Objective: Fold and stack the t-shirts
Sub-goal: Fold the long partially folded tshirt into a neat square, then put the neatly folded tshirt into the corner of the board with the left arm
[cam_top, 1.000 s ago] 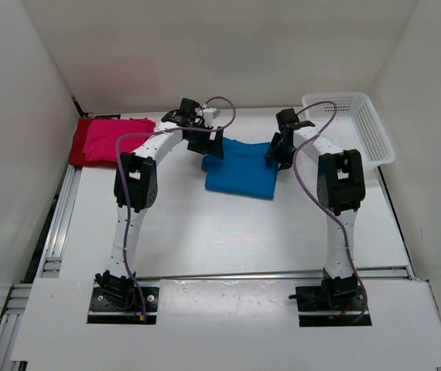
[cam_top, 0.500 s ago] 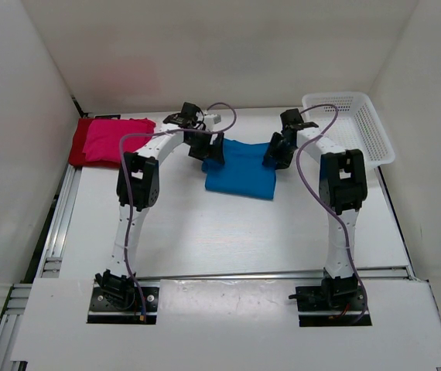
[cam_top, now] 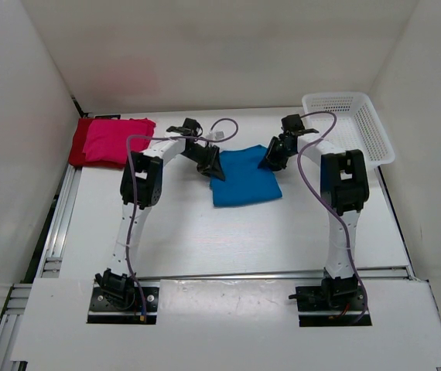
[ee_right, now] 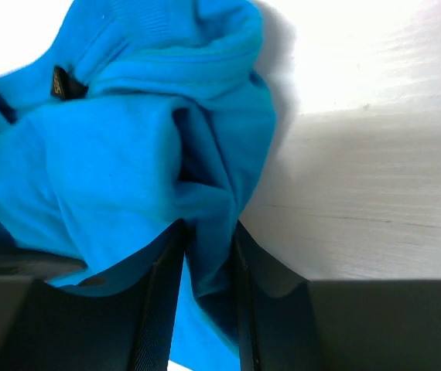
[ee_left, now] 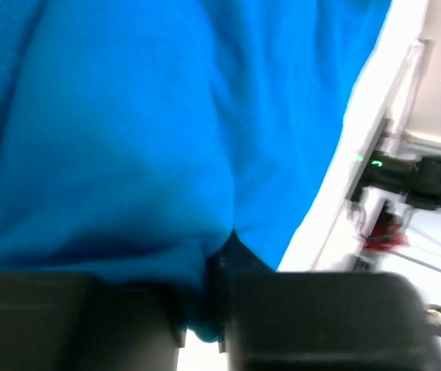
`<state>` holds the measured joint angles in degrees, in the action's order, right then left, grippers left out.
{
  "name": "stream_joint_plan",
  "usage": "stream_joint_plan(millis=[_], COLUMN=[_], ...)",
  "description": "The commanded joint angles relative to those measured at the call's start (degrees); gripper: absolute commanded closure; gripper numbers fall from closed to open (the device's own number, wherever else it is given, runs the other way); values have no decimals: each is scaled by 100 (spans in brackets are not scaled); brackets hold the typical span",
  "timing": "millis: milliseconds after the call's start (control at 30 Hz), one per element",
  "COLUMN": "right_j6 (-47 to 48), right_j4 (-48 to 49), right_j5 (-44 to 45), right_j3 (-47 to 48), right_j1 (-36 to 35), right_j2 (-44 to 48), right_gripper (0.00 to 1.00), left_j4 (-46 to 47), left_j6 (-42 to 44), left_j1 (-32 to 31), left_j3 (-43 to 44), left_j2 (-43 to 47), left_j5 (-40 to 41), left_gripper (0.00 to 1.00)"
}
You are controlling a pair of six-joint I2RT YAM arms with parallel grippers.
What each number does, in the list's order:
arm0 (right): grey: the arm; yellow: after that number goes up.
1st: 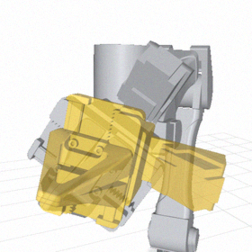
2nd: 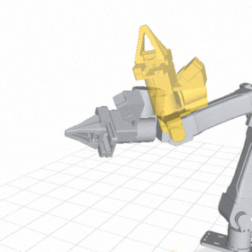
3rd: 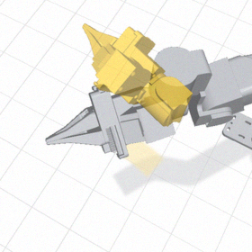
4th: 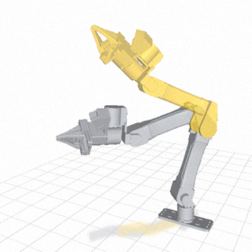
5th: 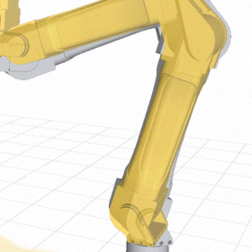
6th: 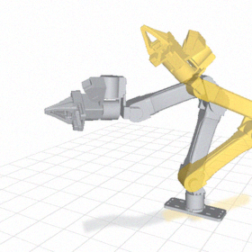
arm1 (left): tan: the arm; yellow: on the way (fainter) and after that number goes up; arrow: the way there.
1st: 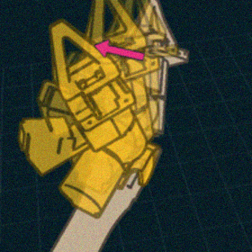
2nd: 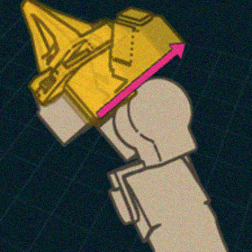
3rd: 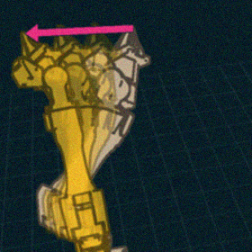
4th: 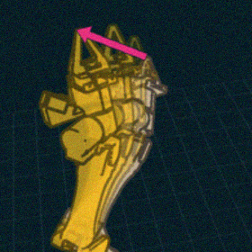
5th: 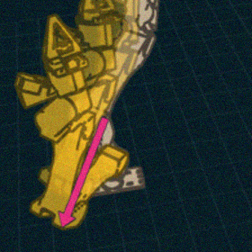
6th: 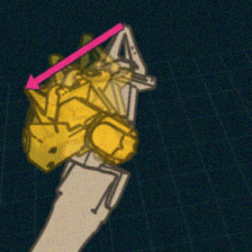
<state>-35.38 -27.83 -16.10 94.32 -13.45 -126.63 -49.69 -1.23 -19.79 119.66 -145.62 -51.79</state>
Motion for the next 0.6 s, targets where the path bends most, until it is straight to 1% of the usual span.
stream_joint_plan(millis=[0,33,100,133,200,233,267,300,367,467,567], right_j6=[-4,-4,-57,-57,-57,-5,-4,48,127,286,417], right_j4=[-73,-21,-20,-20,-20,-20,-99,-160,-336,-548,-688], right_j5=[-43,-95,-148,-148,-148,-148,-96,-95,245,475,529], right_j3=[-257,-317,-370,-371,-432,-511,-590,-591,-643,-704,-705], right_j1=[-87,-87,-87,-87,-87,-87,-87,-87,-35,-35,-35], right_j2=[24,85,138,252,366,524,612,700,955,1263,1438], right_gripper=[65,65,65,65,62,59,54,54,52,50,50], left_j4=[-287,-234,-234,-234,-234,-234,-286,-374,-549,-866,-1288], left_j6=[123,123,123,123,123,123,123,123,123,123,123], left_j1=[36,167,335,544,756,966,1073,1170,1432,1714,1786], left_j3=[-215,-215,-215,-276,-276,-276,-224,-145,118,400,848], left_j2=[-186,-90,51,217,402,594,675,736,851,851,720], left_j5=[-95,-25,90,90,247,344,406,528,670,986,1346], left_gripper=[80,90,90,90,90,90,90,90,90,90,90])
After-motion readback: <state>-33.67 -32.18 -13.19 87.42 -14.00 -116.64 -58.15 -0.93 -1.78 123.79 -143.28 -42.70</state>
